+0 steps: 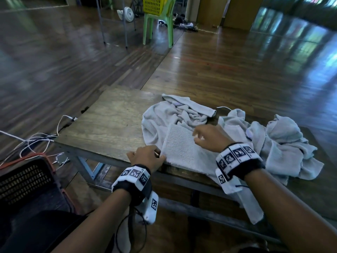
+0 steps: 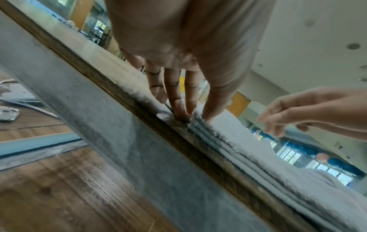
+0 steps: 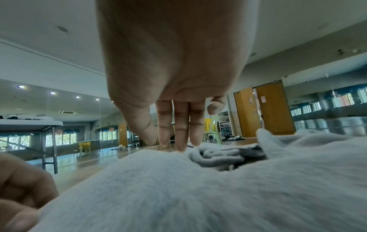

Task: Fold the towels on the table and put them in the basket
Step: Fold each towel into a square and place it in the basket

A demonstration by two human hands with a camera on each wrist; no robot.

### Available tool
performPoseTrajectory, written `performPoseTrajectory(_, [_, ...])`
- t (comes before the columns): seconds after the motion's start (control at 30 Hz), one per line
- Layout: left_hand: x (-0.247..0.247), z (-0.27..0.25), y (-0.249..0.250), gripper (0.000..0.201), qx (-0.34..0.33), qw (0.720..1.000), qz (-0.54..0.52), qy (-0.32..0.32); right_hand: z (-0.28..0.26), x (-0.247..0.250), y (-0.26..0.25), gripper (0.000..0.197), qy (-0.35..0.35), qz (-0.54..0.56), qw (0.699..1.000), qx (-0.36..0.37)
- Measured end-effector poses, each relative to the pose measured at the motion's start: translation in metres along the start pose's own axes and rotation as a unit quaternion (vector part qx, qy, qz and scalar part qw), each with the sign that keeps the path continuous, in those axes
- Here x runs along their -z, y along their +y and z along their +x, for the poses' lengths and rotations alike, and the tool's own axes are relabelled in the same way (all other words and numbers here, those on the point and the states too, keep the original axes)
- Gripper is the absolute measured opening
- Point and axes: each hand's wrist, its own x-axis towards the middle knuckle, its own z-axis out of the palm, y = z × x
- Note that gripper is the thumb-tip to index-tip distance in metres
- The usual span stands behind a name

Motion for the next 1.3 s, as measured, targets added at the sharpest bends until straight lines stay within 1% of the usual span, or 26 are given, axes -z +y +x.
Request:
performPoseTrajectory(0.17, [0.002, 0.002, 0.002, 0.019, 0.021, 0.999, -0.046, -0.008, 0.067, -0.009, -0.031, 0.038, -0.037, -0.040, 0.998, -0.008])
performPoseTrajectory(0.27, [0.002, 0.003, 0.002, 0.015, 0.029, 0.996, -0.088, -0.011, 0.091, -0.020, -0.039, 0.043, -0.084, -0.013, 0.996, -0.041])
performPoseTrajectory(0.37, [0.004, -0.001, 0.003, 0.014, 0.013, 0.993, -0.115, -0.018, 0.098, -0.019, -0.042, 0.039, -0.098, 0.016, 0.994, -0.040])
performPoseTrajectory(0.43, [0.005, -0.005, 0.005, 0.014, 0.007, 0.992, -0.127, -0.023, 0.096, -0.015, -0.041, 0.029, -0.096, 0.033, 0.995, -0.024])
performPoseTrajectory(0.53, [0.005, -0.008, 0.006, 0.017, 0.016, 0.989, -0.140, -0.040, 0.091, -0.006, -0.037, 0.020, -0.079, 0.062, 0.995, 0.002])
performPoseTrajectory(0.67, [0.004, -0.009, 0.007, 0.024, 0.010, 0.991, -0.122, -0.060, 0.078, 0.007, -0.032, 0.013, -0.054, 0.119, 0.991, 0.019])
performPoseTrajectory(0.77, [0.009, -0.012, 0.009, 0.018, 0.000, 0.989, -0.140, -0.052, 0.069, 0.015, -0.025, 0.007, -0.032, 0.139, 0.990, 0.014])
performPoseTrajectory(0.83, [0.012, -0.014, 0.009, 0.012, -0.016, 0.987, -0.159, -0.034, 0.064, 0.020, -0.023, 0.008, -0.018, 0.167, 0.986, 0.007])
performPoseTrajectory(0.9, [0.015, -0.017, 0.010, 0.013, -0.036, 0.982, -0.184, -0.008, 0.059, 0.025, -0.021, 0.011, -0.002, 0.196, 0.981, 0.004])
performPoseTrajectory(1.0, [0.018, -0.021, 0.016, 0.013, -0.047, 0.978, -0.204, 0.015, 0.053, 0.032, -0.020, 0.006, 0.012, 0.204, 0.979, 0.012])
performPoseTrajectory(1.07, [0.019, -0.022, 0.018, 0.013, -0.051, 0.976, -0.212, 0.017, 0.050, 0.037, -0.020, 0.008, 0.017, 0.213, 0.977, 0.023])
performPoseTrajectory(1.17, [0.023, -0.021, 0.021, 0.013, -0.066, 0.964, -0.257, -0.005, 0.047, 0.044, -0.020, 0.011, 0.042, 0.223, 0.973, 0.040])
performPoseTrajectory(1.23, [0.031, -0.019, 0.019, 0.010, -0.067, 0.960, -0.270, 0.021, 0.048, 0.047, -0.018, 0.009, 0.086, 0.207, 0.974, 0.039])
performPoseTrajectory(1.3, [0.044, -0.015, 0.018, 0.008, -0.068, 0.954, -0.281, 0.083, 0.050, 0.051, -0.019, 0.008, 0.130, 0.190, 0.973, 0.037])
